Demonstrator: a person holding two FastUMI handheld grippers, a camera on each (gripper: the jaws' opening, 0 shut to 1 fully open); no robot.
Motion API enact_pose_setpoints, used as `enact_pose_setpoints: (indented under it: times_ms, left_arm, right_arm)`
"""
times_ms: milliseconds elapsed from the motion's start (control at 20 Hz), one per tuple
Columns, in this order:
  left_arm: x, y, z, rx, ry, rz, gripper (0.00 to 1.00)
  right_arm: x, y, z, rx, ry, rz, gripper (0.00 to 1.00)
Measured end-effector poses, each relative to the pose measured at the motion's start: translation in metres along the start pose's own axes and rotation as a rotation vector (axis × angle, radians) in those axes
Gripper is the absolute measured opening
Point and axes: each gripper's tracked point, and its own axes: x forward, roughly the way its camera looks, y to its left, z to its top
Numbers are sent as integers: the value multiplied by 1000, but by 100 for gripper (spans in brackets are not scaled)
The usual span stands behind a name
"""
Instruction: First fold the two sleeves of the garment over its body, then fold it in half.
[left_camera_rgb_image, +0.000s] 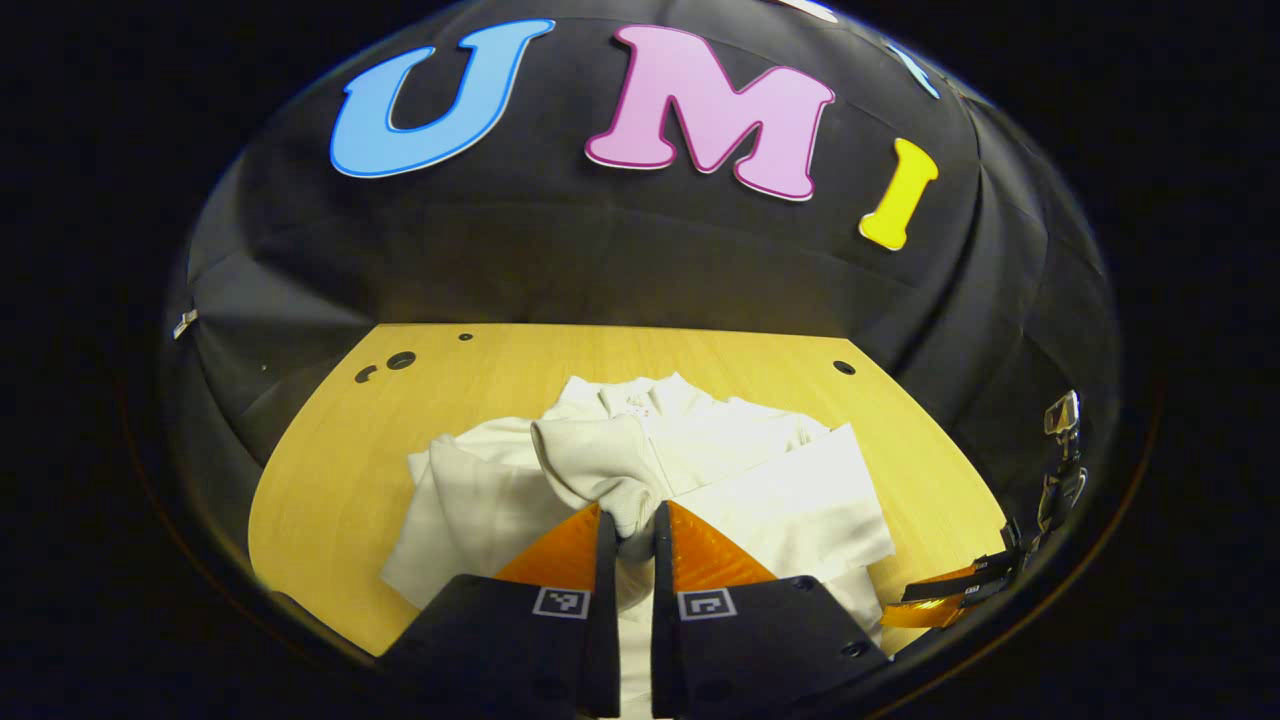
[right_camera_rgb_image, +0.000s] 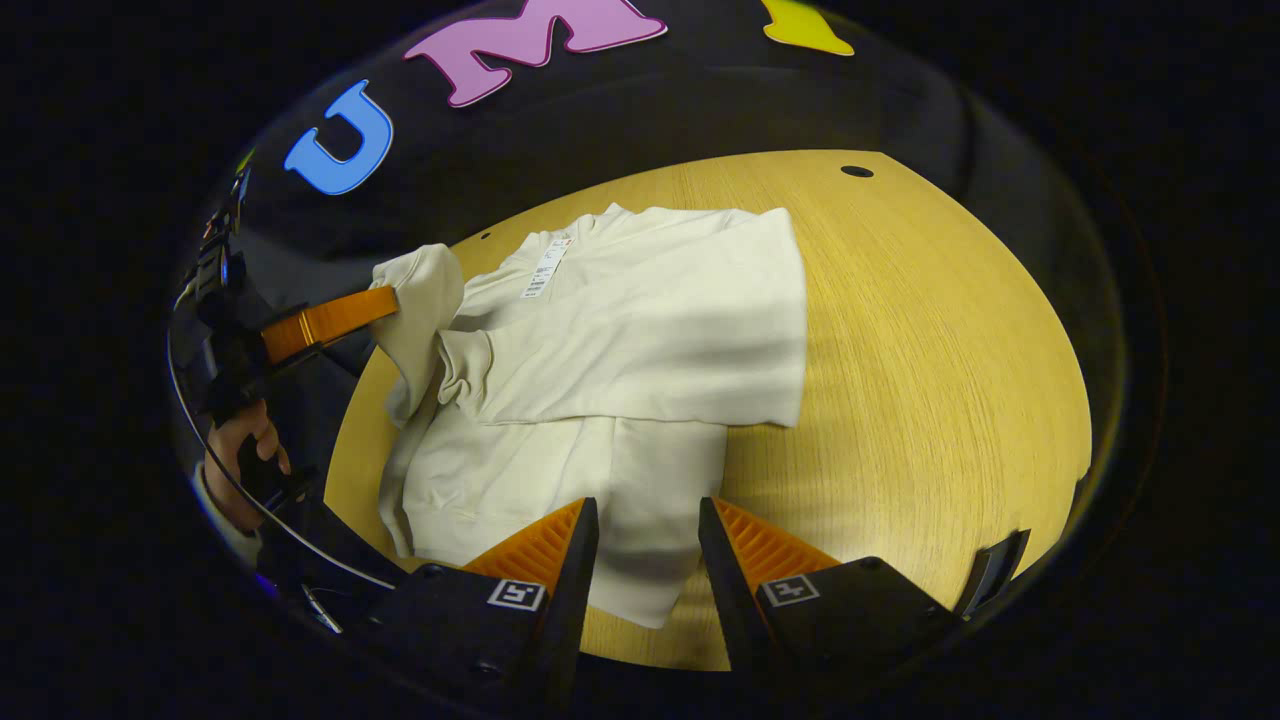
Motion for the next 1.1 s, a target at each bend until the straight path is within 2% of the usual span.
enact_pose_setpoints:
  times_ms: [400, 700, 800, 850, 900, 950, 1100]
  left_arm:
    - [31, -33, -28, 80, 75, -29, 18]
    - [57, -45, -54, 88, 146, -36, 20]
    - [63, -48, -60, 83, 163, -36, 26]
    - [66, -48, -63, 80, 167, -32, 33]
    - [68, -49, -64, 76, 169, -30, 38]
    - [69, -51, -66, 72, 173, -35, 54]
    - [72, -55, -69, 84, 181, -28, 73]
  right_arm:
    - [-1, -5, -1, 7, 2, -2, 63]
    - [-1, -13, -3, -17, 11, -14, 64]
    - [-2, -14, -4, -18, 13, -15, 65]
    - [-2, -15, -4, -19, 14, -16, 65]
    - [-2, -16, -5, -20, 15, -16, 75]
    - [-2, -17, -5, -19, 15, -17, 66]
    - [-1, -17, -6, -22, 17, -20, 66]
